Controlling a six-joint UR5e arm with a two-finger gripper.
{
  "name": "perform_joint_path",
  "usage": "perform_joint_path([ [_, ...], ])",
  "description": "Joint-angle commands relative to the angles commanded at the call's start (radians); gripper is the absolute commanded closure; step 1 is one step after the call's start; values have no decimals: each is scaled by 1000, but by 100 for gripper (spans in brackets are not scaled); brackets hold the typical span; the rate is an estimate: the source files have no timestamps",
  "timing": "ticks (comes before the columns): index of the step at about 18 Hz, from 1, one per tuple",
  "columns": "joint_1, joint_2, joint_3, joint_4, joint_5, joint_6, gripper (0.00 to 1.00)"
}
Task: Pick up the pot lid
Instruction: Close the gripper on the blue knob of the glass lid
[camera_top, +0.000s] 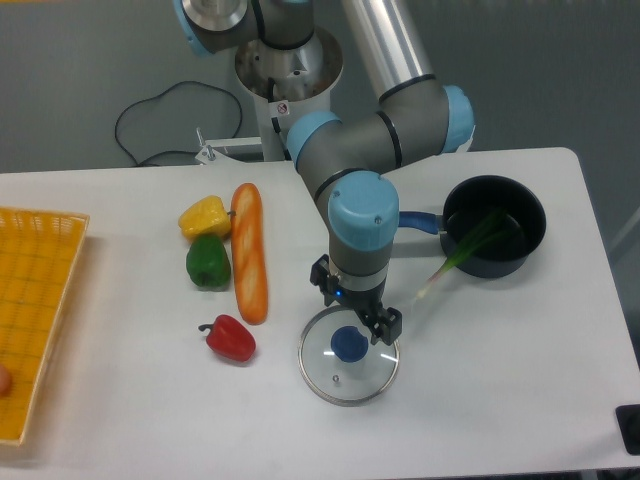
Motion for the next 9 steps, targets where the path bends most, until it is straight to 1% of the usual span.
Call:
perform_joint_path([
  [2, 0, -15, 2, 0, 0, 8, 0],
  [5, 0, -34, 2, 31, 2, 14, 0],
  [9, -8, -52, 2, 32, 9, 18, 0],
])
